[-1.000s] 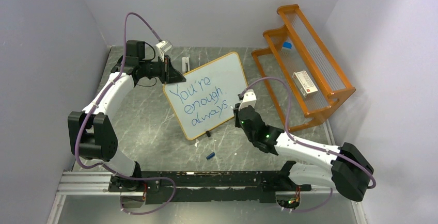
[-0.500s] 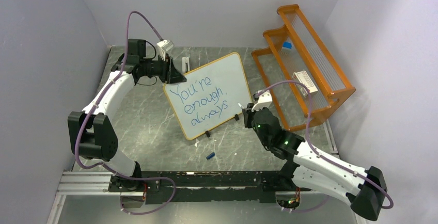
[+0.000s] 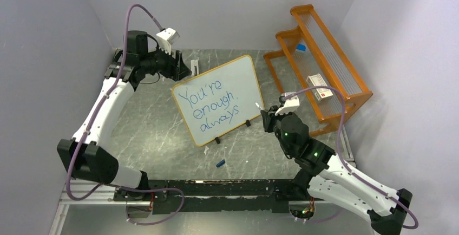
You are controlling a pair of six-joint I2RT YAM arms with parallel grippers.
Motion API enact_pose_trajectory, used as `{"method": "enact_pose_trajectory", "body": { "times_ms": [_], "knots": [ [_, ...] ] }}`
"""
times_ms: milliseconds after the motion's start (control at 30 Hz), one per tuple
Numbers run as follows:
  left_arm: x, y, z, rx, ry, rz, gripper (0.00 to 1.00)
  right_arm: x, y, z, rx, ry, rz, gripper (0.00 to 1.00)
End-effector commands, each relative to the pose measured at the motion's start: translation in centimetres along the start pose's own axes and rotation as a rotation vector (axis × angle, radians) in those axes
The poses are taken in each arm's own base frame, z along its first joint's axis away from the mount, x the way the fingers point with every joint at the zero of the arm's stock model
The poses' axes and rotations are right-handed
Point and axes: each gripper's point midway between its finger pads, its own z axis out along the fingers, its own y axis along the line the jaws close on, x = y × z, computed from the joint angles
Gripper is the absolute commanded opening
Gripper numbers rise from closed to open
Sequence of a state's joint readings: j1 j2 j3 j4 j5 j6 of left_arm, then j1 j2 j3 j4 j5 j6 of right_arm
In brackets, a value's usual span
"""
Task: Write a sentence on the whiteboard
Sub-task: Put down the whiteboard on the whiteboard stand, then pick up the pen cap from the center of the board.
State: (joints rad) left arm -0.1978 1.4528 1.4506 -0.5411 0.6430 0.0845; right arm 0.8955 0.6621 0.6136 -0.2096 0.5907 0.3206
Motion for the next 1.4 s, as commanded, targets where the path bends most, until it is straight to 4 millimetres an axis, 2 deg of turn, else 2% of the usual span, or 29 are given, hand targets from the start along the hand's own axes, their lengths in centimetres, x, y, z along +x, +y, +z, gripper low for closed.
{"method": "enact_pose_trajectory", "body": {
  "times_ms": [0,67,333,567,833,1000,1167,1367],
  "knots": [
    [-0.8,-0.7,-2.5,-0.181,0.01,0.035,0.71,-1.4,-0.7,-0.8,0.016,-0.029,0.014,0.0],
    [0.1,-3.1,-2.3,-0.175,0.045,0.072,0.71,-1.8,-0.7,-1.0,0.012,-0.036,0.017,0.0],
    [5.9,-9.6,-3.3,-0.197,0.135,0.06,0.7,-2.2,-1.0,-1.8,0.007,-0.053,0.039,0.0],
    [13.9,-15.8,-2.9,-0.079,0.271,0.038,0.65,-1.8,-1.0,-1.4,0.016,-0.049,0.045,0.0],
    [21.8,-20.0,-0.7,-0.063,0.406,0.1,0.6,-1.6,-0.9,-1.3,0.01,-0.048,0.042,0.0],
    [24.8,-22.1,1.7,-0.035,0.512,0.184,0.55,-1.5,-1.0,-1.2,0.024,-0.041,0.035,0.0],
    [27.3,-23.3,3.9,0.007,0.616,0.225,0.44,-1.7,-1.3,-1.4,0.032,-0.046,0.039,0.0],
    [29.4,-23.6,5.5,0.041,0.711,0.255,0.38,-1.7,-1.4,-1.5,0.034,-0.05,0.046,0.0]
  ]
}}
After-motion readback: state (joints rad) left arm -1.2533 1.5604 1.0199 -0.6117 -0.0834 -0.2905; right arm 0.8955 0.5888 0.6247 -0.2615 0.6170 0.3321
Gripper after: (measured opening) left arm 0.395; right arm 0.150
